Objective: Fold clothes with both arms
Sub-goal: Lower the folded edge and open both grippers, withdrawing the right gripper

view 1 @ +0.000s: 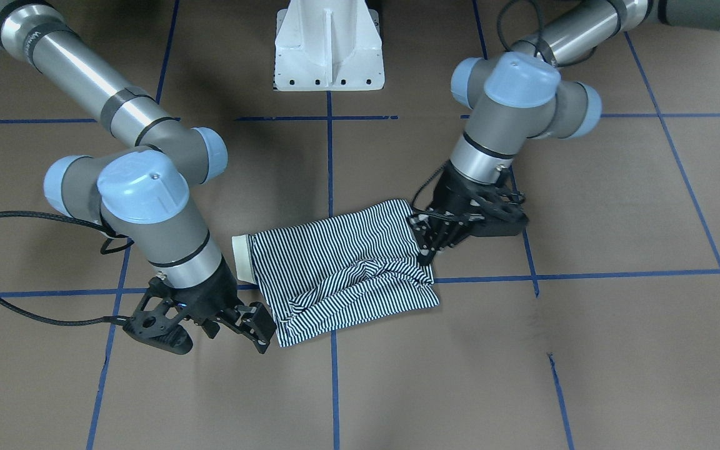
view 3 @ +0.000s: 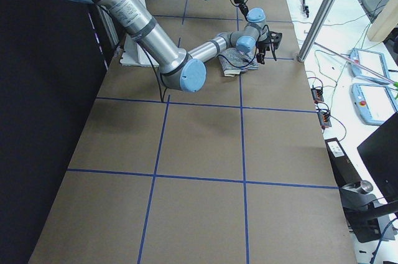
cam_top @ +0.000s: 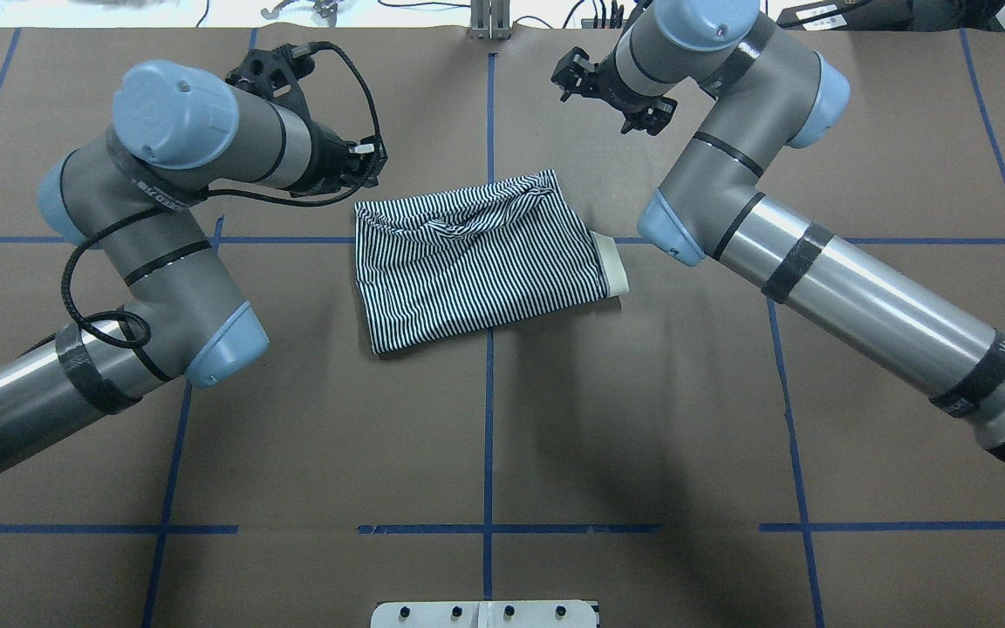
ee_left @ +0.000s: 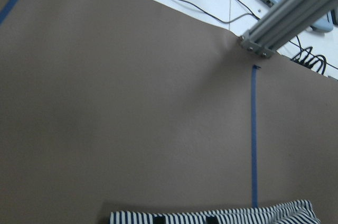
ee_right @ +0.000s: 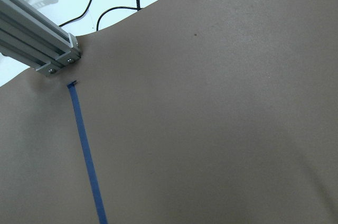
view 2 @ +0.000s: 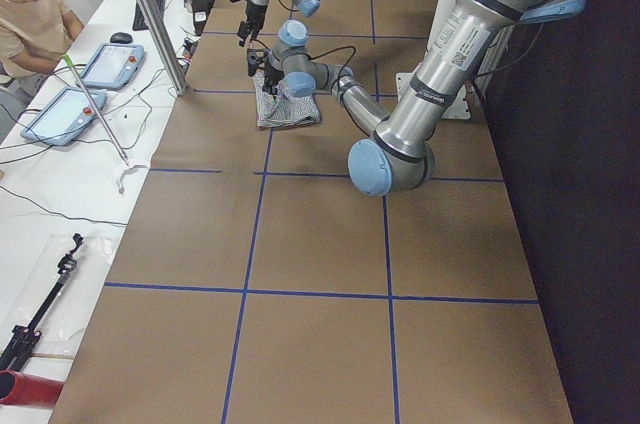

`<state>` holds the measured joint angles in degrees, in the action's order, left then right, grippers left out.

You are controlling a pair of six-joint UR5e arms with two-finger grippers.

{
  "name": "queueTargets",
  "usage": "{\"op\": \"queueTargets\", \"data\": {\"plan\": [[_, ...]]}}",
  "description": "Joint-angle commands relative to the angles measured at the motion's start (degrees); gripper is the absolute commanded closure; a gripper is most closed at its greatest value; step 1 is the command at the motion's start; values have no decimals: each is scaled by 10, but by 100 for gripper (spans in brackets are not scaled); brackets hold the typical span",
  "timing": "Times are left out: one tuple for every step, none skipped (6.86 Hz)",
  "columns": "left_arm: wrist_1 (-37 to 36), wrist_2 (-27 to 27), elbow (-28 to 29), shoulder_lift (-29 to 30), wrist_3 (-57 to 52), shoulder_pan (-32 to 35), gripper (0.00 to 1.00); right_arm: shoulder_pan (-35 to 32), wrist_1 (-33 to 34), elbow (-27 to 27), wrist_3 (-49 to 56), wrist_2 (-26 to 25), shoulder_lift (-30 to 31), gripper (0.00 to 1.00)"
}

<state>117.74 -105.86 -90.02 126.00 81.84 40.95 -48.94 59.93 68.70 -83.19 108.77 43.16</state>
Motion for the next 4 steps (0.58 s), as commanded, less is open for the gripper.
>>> {"op": "queueTargets", "data": {"plan": [[-34, -17, 18, 21, 1, -70, 100, -6, -2, 7, 17, 7, 6, 0], [-28, -17, 58, 40, 0, -73, 100, -6, -2, 7, 18, 6, 7, 0], [-28, -17, 79, 61, -5, -75, 100, -5, -3, 7, 17, 5, 8, 0], [-24, -15, 104, 64, -10, -74, 100, -5, -3, 9, 17, 5, 11, 0]]}}
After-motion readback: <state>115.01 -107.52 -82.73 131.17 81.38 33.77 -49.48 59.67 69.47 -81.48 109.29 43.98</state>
